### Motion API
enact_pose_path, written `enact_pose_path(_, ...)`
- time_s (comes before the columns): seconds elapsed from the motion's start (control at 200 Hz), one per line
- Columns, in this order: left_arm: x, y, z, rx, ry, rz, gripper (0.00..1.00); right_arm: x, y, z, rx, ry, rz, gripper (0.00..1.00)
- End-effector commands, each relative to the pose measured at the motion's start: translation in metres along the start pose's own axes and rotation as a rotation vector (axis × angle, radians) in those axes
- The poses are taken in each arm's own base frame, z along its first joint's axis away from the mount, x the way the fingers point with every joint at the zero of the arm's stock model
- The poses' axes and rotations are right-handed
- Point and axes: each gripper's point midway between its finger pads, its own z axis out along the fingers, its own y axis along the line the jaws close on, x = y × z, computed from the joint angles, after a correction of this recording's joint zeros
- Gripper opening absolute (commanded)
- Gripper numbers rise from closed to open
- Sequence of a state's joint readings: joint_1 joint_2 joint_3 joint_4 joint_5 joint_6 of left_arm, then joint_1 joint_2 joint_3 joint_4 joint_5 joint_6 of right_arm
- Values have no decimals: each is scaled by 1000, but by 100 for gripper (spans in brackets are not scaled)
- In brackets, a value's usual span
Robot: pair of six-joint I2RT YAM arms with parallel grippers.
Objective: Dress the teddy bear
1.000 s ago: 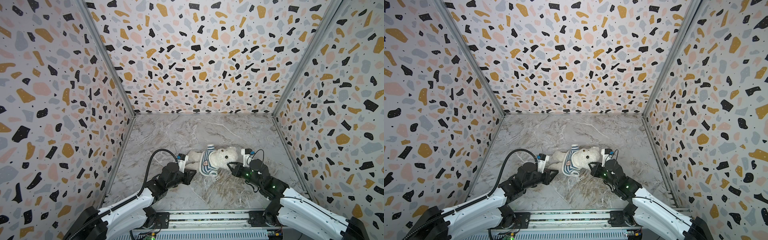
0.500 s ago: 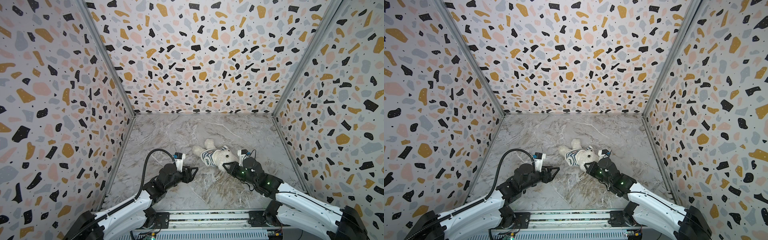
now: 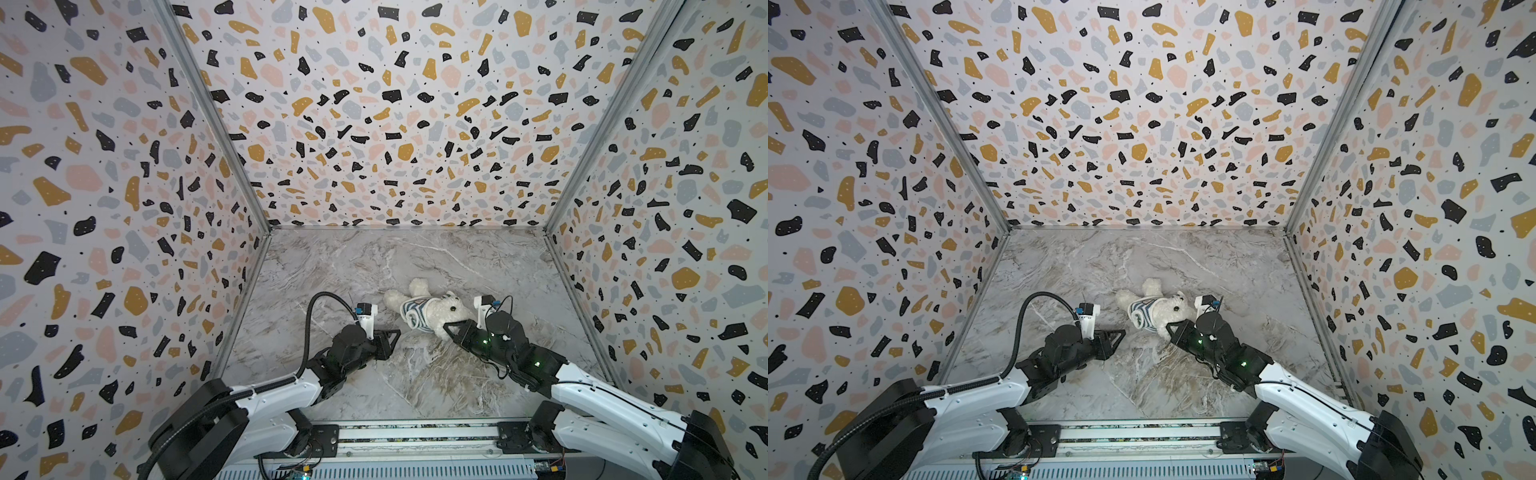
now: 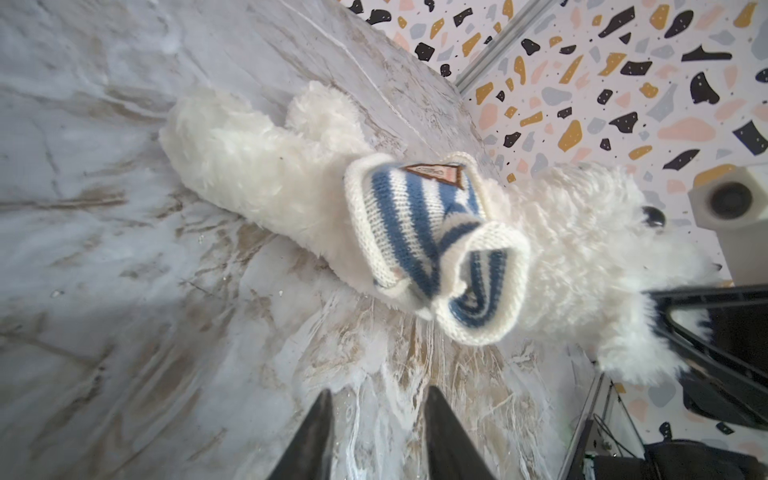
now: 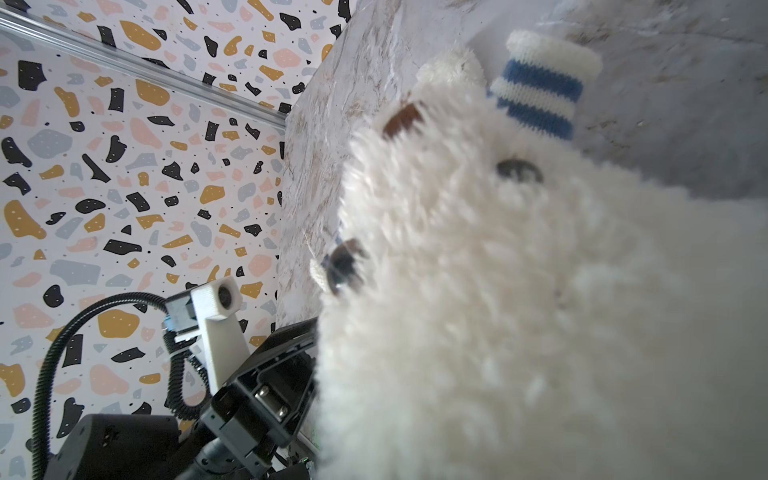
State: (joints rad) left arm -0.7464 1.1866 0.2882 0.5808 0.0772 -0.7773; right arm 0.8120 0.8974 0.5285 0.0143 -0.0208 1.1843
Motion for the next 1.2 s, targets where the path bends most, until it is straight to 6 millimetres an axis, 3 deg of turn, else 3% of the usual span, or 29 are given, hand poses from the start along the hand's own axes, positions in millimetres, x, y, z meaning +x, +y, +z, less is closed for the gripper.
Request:
enact_pose_path(0.0,-31,-37,4,150,-94,-10,36,-13,40,-12,-108,-27,-21,0)
enact_pose_path(0.14,-40,-55,3,228,-117,-9,44,-13,50,-16,-138,-18,-11,0)
enact_pose_path(0.315,-46,-61,9,233,-118,-12,45,-9,65,-17,-183,-2,3,0)
enact_pose_path(0.616,-53,-54,11,202,-158,-45,34,-9,83,-25,-228,-8,16,0)
enact_pose_path(0.766,-54,-60,-8,251,-193,-24,51,-14,88,-32,-241,-34,19,0)
enact_pose_path(0.841,-53,-60,-22,275,-218,-32,54,-16,92,-34,-251,-40,19,0)
enact_pose_path(0.971,-53,-60,-41,294,-250,-39,48,-18,100,-37,-278,-44,26,0)
enact_pose_path(1.076,-53,-54,-46,267,-257,-52,40,-22,106,-38,-287,-56,29,0)
enact_pose_path(1.196,-58,-55,-47,261,-272,-67,38,-24,115,-39,-304,-57,24,0)
